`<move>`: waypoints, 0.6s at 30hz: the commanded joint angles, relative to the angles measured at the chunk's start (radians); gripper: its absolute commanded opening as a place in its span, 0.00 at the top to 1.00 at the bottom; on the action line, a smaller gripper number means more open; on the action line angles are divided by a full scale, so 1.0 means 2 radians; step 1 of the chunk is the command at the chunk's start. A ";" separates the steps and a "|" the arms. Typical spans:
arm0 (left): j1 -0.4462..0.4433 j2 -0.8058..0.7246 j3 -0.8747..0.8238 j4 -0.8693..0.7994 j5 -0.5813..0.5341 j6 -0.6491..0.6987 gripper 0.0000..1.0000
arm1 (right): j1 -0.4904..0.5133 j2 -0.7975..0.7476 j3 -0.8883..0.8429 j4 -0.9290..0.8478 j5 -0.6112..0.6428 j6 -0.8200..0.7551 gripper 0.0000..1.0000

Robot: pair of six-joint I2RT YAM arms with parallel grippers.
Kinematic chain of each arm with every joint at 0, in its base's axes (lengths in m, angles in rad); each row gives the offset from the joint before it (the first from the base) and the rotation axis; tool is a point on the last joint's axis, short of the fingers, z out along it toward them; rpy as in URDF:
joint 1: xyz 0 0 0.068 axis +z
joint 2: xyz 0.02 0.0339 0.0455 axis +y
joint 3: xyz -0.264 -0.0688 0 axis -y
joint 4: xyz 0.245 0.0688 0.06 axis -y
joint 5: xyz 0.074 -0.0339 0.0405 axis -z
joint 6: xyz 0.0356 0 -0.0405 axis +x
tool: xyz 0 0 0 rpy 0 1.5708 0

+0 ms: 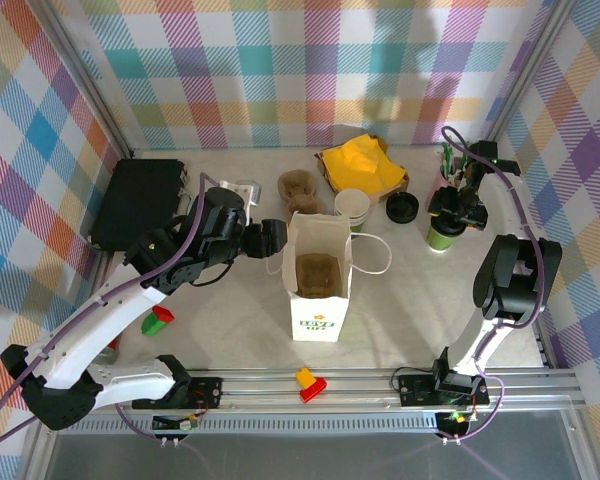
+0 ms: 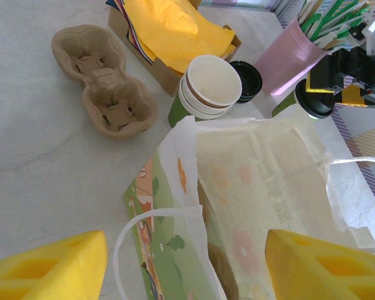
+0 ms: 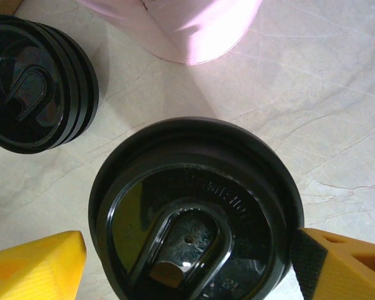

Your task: Pack the takeout coffee

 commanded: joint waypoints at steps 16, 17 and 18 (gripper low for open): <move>0.005 -0.005 -0.004 -0.001 -0.001 -0.002 0.33 | -0.004 0.012 0.020 -0.020 -0.004 -0.004 0.14; 0.005 -0.005 -0.005 -0.001 -0.001 -0.002 0.33 | -0.004 0.014 0.021 -0.019 -0.003 -0.004 0.14; 0.005 -0.006 -0.006 -0.001 -0.001 -0.002 0.33 | -0.004 0.016 0.021 -0.020 -0.001 -0.004 0.14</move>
